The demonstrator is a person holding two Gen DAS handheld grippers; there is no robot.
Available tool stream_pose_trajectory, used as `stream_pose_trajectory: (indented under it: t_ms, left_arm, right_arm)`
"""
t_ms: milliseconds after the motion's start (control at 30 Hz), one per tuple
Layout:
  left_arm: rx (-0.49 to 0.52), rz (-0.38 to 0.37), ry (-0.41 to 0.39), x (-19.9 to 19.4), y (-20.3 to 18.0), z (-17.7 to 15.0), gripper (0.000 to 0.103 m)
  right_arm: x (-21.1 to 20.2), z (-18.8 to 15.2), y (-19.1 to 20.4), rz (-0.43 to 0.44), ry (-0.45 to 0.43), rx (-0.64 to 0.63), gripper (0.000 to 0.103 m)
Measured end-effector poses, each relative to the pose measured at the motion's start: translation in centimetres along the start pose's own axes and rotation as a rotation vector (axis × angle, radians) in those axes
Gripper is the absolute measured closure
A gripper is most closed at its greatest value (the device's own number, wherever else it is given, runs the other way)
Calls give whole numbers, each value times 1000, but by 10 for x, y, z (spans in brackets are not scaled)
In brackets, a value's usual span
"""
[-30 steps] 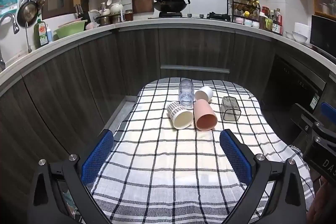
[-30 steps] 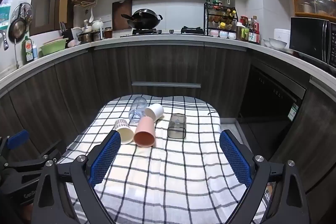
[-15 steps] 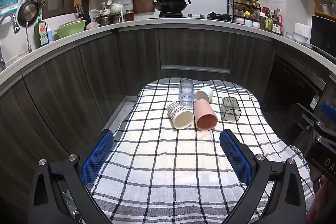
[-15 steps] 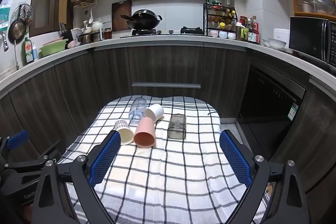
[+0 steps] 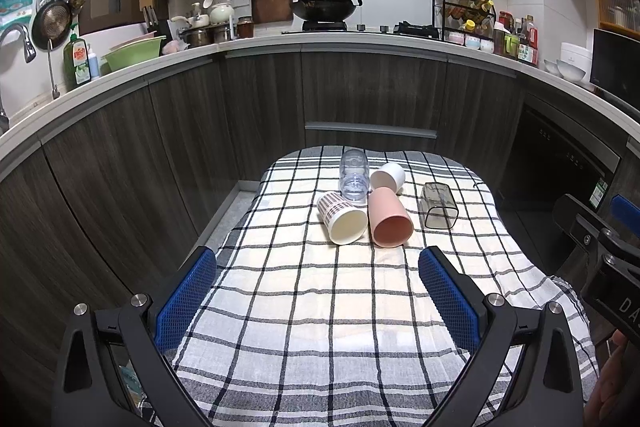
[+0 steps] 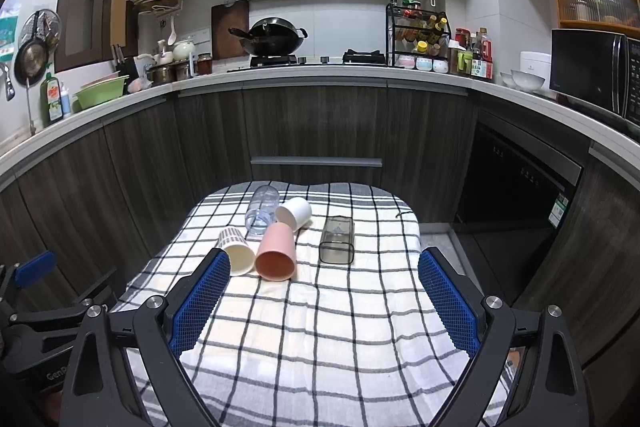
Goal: Flip cup upside down
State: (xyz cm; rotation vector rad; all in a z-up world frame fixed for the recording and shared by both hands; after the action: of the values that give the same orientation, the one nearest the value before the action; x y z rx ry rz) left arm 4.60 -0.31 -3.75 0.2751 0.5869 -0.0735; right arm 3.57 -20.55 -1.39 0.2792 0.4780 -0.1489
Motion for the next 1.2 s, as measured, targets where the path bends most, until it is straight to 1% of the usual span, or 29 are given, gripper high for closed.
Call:
stream_pose_trajectory:
  t_ms: [1200]
  left_arm:
    - [3, -9, 12, 7, -6, -6, 0]
  right_arm:
    - [1, 1, 2, 0, 5, 5, 8]
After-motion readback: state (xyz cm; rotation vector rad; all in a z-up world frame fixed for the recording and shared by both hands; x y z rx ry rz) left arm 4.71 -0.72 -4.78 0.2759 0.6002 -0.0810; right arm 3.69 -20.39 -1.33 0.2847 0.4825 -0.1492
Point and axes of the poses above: each gripper's, at about its wrist camera, not at the fingertips, and x roughly the way its jaws point, y to its left, z to its top, the point moved 6 cm from there along x, roughly the way its jaws point, and after that the axes turned 15 degrees about x, right-handed, at the moved point
